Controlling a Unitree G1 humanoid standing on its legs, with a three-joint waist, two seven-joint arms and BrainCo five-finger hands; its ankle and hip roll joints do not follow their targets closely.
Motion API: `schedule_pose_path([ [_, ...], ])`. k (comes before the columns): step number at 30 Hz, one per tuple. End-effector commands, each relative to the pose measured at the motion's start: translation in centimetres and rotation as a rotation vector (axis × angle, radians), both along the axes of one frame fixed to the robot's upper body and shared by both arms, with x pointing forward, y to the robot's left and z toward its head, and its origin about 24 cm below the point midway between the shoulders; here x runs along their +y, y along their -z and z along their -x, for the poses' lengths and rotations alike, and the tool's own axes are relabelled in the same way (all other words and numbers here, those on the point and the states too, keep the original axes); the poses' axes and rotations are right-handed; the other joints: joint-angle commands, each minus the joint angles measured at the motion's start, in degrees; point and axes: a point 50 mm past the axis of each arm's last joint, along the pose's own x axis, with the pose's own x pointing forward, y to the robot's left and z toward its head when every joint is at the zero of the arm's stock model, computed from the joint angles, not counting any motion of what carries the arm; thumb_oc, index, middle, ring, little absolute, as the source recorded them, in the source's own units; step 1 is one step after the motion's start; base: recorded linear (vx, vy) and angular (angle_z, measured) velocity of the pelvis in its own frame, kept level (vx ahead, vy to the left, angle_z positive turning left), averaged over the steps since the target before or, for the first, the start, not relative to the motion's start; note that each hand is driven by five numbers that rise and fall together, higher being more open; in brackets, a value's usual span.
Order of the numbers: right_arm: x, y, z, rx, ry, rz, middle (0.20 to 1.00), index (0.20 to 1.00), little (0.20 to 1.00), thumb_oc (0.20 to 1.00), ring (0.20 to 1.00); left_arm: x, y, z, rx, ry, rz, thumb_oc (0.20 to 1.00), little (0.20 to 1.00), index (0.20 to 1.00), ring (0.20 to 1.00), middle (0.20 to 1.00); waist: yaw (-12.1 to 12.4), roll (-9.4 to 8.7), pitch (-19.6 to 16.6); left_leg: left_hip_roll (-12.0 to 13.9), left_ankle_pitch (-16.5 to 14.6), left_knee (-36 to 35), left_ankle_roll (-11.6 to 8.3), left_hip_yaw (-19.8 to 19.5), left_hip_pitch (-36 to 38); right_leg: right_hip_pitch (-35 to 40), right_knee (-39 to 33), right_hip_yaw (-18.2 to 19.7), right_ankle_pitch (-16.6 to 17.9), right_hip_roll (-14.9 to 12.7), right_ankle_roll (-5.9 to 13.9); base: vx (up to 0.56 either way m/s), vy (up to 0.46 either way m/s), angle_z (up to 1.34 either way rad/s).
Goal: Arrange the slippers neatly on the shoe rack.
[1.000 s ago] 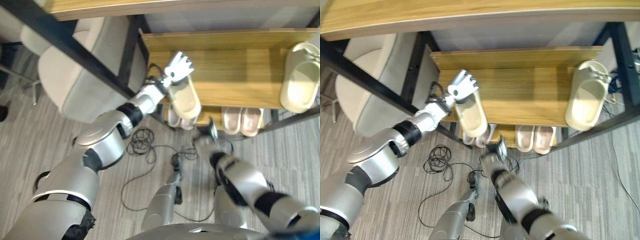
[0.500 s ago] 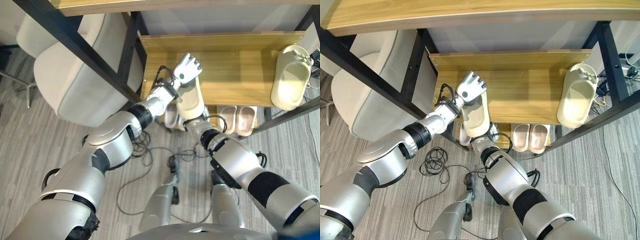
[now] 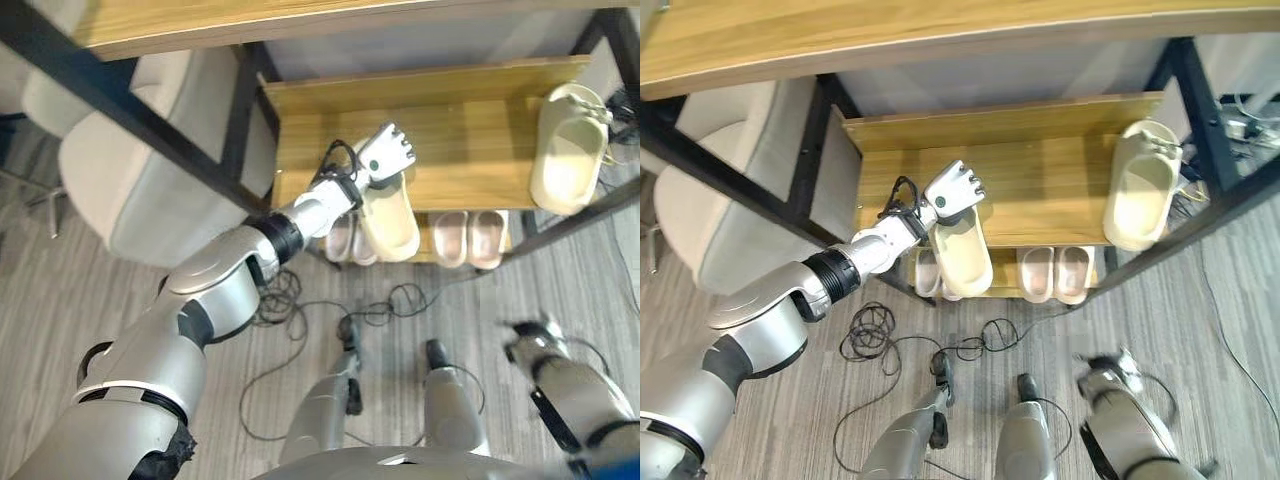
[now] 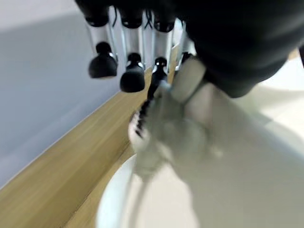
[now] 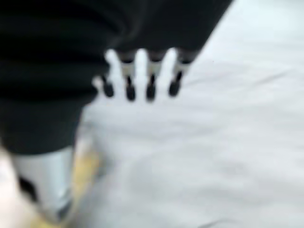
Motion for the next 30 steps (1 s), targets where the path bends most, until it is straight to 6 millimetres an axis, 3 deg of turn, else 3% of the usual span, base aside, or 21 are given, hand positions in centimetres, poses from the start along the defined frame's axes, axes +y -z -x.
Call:
schedule_pose_path([
  [1, 0.7, -0.2, -1.2, -0.058, -0.003, -0.04, 1.0, 1.0, 1.0, 1.0, 1.0, -1.0, -5.2, -0.5, -0.137, 0.029, 0.066, 0.2, 0.2, 0.2, 0.2, 0.2, -1.22, 1.88, 3.65, -0.58, -12.36, 5.83, -1.49, -0.06, -0.09, -2.09, 0.76, -3.19, 0.92, 0.64, -2.57, 0.0, -0.039, -0.08],
  [7, -0.3, -0.2, -0.1, -0.059, 0.022, -0.015, 1.0, 1.0, 1.0, 1.0, 1.0, -0.3, -5.8, -1.0, -0.148, -0.001, 0.076, 0.2, 0.2, 0.2, 0.2, 0.2, -2.97, 2.31, 3.91, -0.32, -12.48, 5.91, -1.55, 0.75, -0.05, -2.57, 0.84, -2.65, 0.74, 0.6, -2.4, 0.0, -0.024, -0.14],
  [18, -0.1, -0.6, -1.0, -0.108, 0.005, 0.008, 1.0, 1.0, 1.0, 1.0, 1.0, 0.8, -8.2, -2.1, -0.191, -0.096, 0.083, 0.2, 0.2, 0.2, 0.2, 0.2, -6.36, 2.42, 5.08, 0.01, -12.64, 5.92, -1.47, 2.61, -0.69, -4.53, 1.58, -0.47, 0.85, 0.94, -2.16, -0.01, 0.002, -0.08],
  [24, -0.6, 0.3, 1.4, -0.065, 0.044, 0.021, 1.0, 1.0, 1.0, 1.0, 1.0, 2.1, -9.6, -2.5, -0.225, -0.147, 0.06, 0.2, 0.2, 0.2, 0.2, 0.2, -8.42, 2.43, 5.02, 0.43, -12.3, 5.17, -1.51, 3.96, -1.42, -5.81, 0.27, 0.45, 1.84, 1.35, -1.89, -0.01, 0.0, -0.09],
  [30, -0.5, 0.7, 2.1, -0.051, 0.064, 0.015, 1.0, 1.0, 1.0, 1.0, 1.0, 1.6, -10.6, -2.4, -0.248, -0.139, 0.045, 0.2, 0.2, 0.2, 0.2, 0.2, -9.1, 2.36, 5.12, 0.61, -12.28, 5.35, -1.52, 4.14, -2.05, -6.24, 0.08, 0.8, 1.96, 1.61, -1.91, 0.0, -0.014, -0.11],
])
